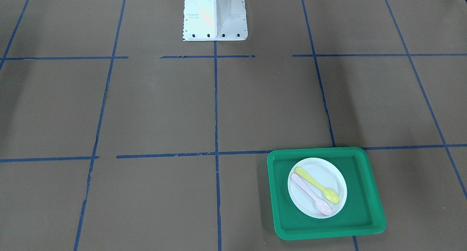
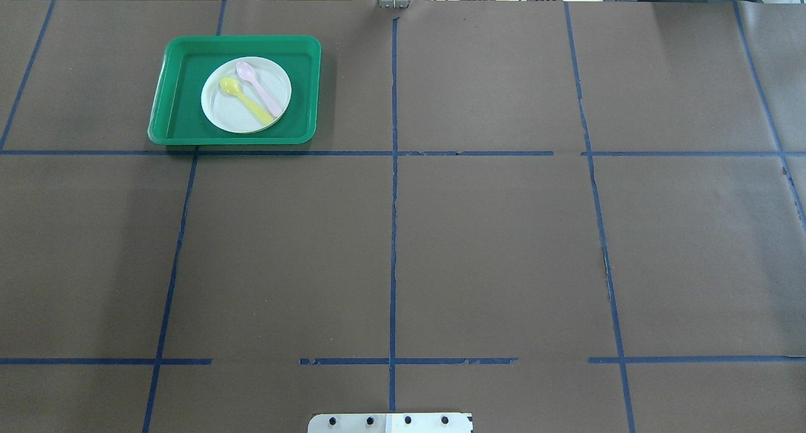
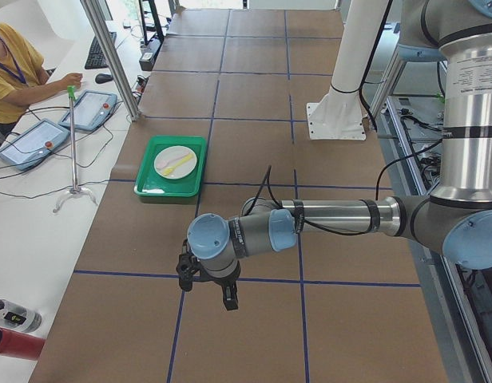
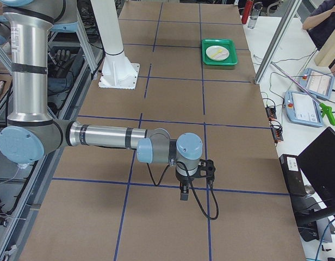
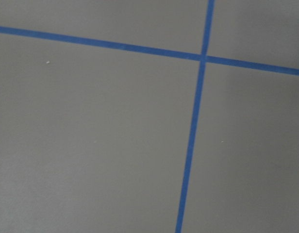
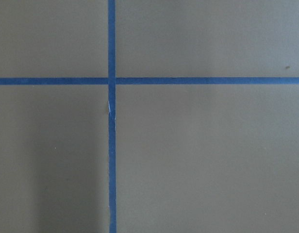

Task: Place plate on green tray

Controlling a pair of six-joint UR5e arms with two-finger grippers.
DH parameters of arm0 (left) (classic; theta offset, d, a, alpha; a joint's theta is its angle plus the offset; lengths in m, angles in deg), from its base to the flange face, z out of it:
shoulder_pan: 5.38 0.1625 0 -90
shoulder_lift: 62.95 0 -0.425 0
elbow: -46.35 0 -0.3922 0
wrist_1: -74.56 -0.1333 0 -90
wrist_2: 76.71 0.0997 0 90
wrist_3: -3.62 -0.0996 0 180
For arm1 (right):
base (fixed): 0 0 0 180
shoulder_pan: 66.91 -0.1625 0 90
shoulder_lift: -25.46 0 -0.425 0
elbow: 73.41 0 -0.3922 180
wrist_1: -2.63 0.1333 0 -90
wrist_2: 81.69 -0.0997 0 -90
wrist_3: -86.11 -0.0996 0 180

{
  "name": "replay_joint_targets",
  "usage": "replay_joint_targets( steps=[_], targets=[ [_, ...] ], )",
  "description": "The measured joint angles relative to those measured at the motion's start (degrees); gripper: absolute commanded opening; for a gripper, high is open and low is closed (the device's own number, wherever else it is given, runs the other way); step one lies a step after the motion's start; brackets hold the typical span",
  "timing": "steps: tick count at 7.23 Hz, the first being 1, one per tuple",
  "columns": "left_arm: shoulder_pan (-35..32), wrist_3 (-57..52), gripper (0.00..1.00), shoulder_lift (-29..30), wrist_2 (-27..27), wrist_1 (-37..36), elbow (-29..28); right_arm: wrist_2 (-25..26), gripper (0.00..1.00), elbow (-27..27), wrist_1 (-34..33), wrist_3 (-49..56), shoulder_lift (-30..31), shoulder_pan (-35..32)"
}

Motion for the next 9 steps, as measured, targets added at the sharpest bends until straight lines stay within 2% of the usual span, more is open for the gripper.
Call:
replay_joint_targets(
  steps=[2,5,9],
  targets=[
    [-1.1,0.31,1.0,0.55,1.76,-0.13,0.44,0.0,1.0,0.0,0.0,0.0,0.0,0.0],
    [-0.97,0.55,1.0,3.48,1.15,-0.99,1.11,0.0,1.0,0.0,0.0,0.0,0.0,0.0],
    [1.76,0.2,1.0,3.57,0.86,3.89,-0.82,0.0,1.0,0.0,0.0,0.0,0.0,0.0]
  ],
)
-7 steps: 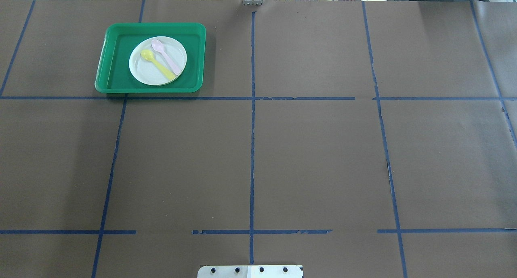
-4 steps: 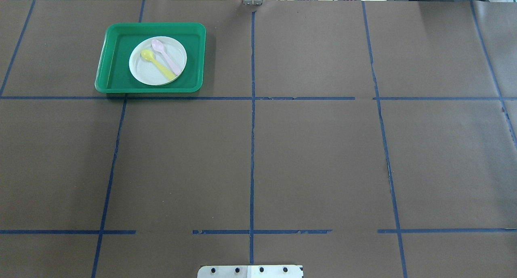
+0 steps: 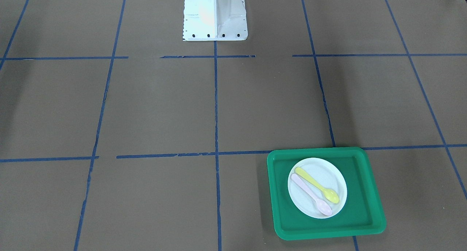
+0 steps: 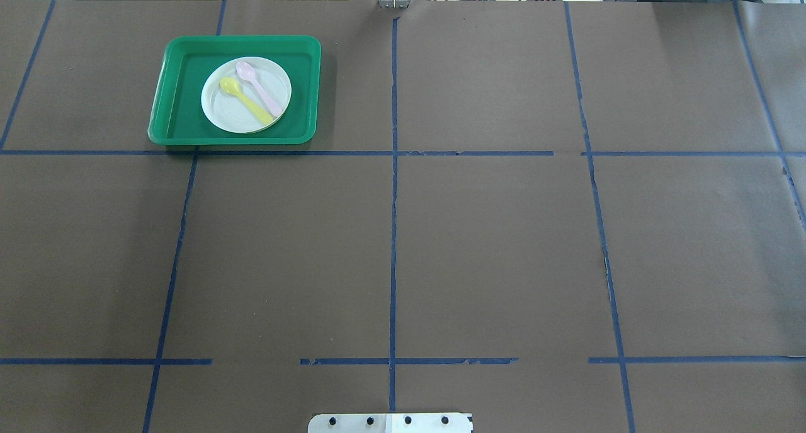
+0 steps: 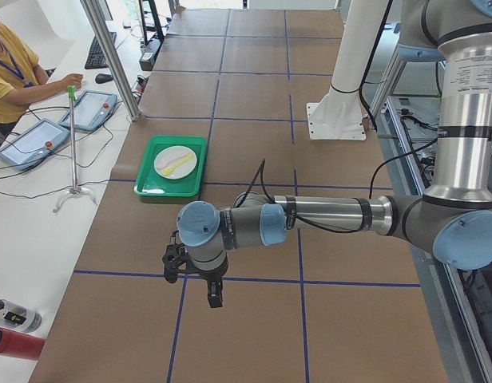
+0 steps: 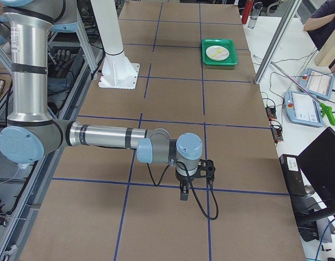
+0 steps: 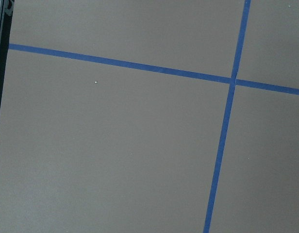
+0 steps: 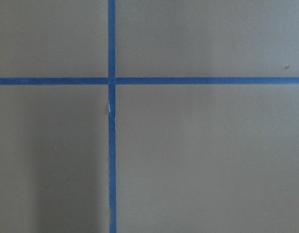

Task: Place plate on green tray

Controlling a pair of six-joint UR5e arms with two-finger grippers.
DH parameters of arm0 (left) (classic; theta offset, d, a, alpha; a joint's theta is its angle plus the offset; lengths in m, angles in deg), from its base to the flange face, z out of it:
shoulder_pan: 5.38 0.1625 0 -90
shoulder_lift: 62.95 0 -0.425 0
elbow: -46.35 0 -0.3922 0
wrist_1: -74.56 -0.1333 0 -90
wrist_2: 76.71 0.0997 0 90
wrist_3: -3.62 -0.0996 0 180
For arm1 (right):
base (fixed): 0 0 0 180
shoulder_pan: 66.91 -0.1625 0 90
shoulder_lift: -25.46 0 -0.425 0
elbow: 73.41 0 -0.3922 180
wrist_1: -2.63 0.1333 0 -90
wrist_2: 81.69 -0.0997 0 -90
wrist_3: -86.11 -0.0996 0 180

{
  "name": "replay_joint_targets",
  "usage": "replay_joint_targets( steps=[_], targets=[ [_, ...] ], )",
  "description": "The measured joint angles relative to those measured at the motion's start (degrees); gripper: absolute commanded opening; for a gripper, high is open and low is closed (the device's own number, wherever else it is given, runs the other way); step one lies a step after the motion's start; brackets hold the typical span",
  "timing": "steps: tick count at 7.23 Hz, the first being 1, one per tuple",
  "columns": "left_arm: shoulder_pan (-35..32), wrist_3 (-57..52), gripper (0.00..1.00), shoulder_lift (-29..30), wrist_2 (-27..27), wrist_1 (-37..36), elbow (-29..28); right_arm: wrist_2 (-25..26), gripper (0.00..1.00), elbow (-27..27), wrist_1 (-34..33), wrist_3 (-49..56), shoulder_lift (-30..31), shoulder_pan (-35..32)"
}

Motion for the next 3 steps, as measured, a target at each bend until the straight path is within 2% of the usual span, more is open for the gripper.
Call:
replay_joint_targets(
  steps=[3],
  targets=[
    [0.87,0.29,1.0,0.03,-0.05,1.56,-0.7,0.0,1.0,0.0,0.0,0.0,0.0,0.0]
  ],
)
